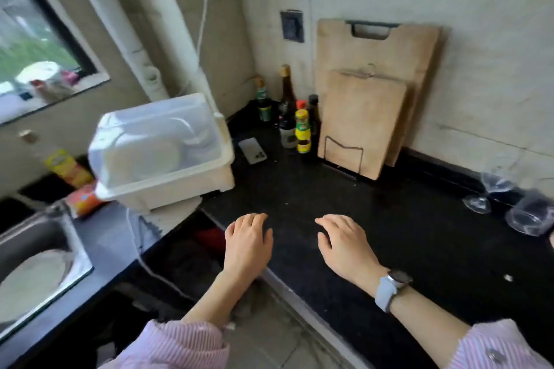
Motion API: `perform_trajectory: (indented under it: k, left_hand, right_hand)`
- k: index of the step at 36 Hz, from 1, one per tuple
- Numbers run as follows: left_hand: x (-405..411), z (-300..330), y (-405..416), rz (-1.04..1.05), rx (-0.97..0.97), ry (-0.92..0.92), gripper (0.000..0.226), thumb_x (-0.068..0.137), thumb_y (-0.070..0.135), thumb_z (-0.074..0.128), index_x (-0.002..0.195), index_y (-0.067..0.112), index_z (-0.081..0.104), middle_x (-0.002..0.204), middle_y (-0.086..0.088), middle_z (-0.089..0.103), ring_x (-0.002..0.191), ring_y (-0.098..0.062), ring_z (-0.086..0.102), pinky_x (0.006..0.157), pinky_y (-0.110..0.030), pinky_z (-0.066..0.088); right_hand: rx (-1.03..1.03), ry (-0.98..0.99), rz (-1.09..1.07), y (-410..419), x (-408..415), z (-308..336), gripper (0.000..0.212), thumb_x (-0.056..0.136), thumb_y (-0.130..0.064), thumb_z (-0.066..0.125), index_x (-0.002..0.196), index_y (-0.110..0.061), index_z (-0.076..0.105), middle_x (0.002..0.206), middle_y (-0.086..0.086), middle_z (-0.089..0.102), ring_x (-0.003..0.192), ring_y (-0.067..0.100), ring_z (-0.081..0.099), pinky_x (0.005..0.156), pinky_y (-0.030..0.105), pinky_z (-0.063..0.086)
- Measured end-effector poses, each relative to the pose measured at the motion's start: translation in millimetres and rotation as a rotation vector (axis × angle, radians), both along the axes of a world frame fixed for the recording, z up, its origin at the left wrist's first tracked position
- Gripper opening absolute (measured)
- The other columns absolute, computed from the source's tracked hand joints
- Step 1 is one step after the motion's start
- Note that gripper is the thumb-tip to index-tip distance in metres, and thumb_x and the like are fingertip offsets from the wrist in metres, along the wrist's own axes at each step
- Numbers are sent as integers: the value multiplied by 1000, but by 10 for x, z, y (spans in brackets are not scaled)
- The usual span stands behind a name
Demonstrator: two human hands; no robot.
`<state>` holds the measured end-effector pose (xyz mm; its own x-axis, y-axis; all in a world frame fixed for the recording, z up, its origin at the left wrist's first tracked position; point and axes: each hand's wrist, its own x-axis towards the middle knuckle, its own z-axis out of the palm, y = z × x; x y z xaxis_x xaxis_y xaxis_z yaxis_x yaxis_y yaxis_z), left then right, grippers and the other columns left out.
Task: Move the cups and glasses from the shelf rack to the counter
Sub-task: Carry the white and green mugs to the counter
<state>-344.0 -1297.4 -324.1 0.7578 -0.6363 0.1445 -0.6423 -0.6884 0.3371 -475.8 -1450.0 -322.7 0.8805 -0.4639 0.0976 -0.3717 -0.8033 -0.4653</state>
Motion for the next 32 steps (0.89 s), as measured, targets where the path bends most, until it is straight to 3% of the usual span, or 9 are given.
perform_trajectory:
  k: [8, 15, 25, 32]
  left_hand:
    - [145, 258, 3127, 432, -8, -55, 35, 90, 30, 48, 123, 18, 52, 124, -3, 59, 118, -24, 50, 99, -38, 36]
    - [-154, 614, 5385, 831, 3, -125, 37, 88, 26, 52, 121, 10, 56, 115, -13, 64, 107, -32, 58, 90, -43, 44]
    - [-492, 995, 7458, 1207, -83, -213, 34, 88, 23, 53, 120, 10, 56, 117, -13, 62, 110, -31, 55, 92, -41, 43]
    - [-222, 1182, 8566, 1340, -50, -266, 33, 89, 25, 51, 119, 11, 54, 117, -11, 61, 111, -29, 54, 93, -42, 43]
  right_hand:
    - [41, -38, 475, 2698, 947, 274, 38, 94, -25, 39, 130, -18, 47, 135, -1, 49, 128, 18, 39, 108, 31, 27]
    - [38, -59, 850, 4860, 1408, 569, 37, 93, -26, 41, 128, -17, 48, 134, 3, 51, 127, 21, 41, 106, 33, 27]
    - [32, -189, 1237, 7150, 1811, 940, 30, 89, -20, 47, 116, -12, 57, 120, 9, 61, 114, 30, 51, 95, 41, 42]
    - [52, -228, 1386, 8449, 2395, 1049, 31, 90, -21, 45, 118, -13, 57, 122, 10, 61, 116, 29, 51, 98, 39, 40]
